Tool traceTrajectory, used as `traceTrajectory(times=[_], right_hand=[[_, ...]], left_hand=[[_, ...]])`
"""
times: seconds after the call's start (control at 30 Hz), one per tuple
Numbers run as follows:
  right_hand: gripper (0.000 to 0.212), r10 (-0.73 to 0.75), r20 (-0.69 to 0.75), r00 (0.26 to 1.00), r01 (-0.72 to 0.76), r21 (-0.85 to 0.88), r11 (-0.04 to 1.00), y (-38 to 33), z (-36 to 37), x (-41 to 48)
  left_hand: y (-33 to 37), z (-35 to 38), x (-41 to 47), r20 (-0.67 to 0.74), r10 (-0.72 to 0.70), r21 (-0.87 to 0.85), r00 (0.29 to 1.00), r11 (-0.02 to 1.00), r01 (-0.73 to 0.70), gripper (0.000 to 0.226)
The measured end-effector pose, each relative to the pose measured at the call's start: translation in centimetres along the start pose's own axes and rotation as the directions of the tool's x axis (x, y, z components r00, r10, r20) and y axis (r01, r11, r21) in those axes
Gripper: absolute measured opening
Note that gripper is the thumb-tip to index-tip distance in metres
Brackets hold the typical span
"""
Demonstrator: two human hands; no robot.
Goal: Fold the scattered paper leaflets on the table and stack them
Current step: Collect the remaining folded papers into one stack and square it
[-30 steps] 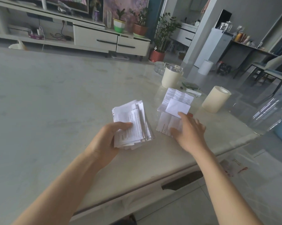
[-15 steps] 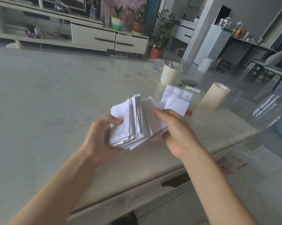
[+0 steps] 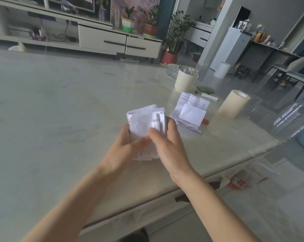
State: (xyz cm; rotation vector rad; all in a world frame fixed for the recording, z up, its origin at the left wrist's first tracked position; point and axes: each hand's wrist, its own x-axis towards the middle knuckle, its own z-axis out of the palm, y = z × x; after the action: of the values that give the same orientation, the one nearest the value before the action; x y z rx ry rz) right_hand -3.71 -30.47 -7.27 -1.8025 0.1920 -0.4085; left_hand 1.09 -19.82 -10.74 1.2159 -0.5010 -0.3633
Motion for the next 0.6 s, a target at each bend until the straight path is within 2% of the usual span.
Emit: traceTrajectory(times=[0.07,0.17,0.27,0.37,0.43,0.5,0.57,0.6], right_hand=[[0.029,-0.039,0.047,0.998,0.038,0.015,0.999,0.4,-0.1,0.0],[0.039,-0.057,0.108,0.993,0.049,0.079,0.996,1.2,-0.2,-0.1],[0.043,-0.051,0.134,0.99,0.035,0.122,0.992,2.5,-0.4,-0.3],[0.039,-0.046,0.166,0.985,0.034,0.074,0.997,3.0,-0.7,-0.5],[0.033,-0.042,0.186,0.982,0.034,0.046,0.998,3.2,-1.2,-0.2],[0.035,-0.026,0.184,0.983,0.022,0.024,0.999,3.0,-1.8,0.1],[0.035,-0.027,0.192,0.981,0.033,-0.025,0.999,2.3,-2.9,0.7],[0.029,-0.02,0.213,0.977,0.03,-0.047,0.998,1.7,-3.5,1.0]], left_hand=[[-0.4,-0.1,-0.2,-0.032,0.052,0.057,0.998,0.997,-0.05,0.049],[-0.8,0.3,-0.6,-0.007,0.105,0.187,0.994,0.977,-0.102,0.04],[-1.4,0.5,-0.4,0.002,0.157,0.399,0.988,0.905,-0.145,0.03],[-1.6,0.4,-0.2,0.042,0.224,0.507,0.974,0.835,-0.214,0.031],[-1.6,0.4,-0.2,0.037,0.225,0.506,0.974,0.836,-0.213,0.027],[-1.3,0.3,-0.2,-0.029,0.232,0.454,0.972,0.87,-0.194,0.027],[-0.9,0.4,-0.2,-0.056,0.208,0.361,0.976,0.916,-0.175,0.039],[-0.7,0.4,-0.2,-0.052,0.185,0.306,0.981,0.938,-0.16,0.044]])
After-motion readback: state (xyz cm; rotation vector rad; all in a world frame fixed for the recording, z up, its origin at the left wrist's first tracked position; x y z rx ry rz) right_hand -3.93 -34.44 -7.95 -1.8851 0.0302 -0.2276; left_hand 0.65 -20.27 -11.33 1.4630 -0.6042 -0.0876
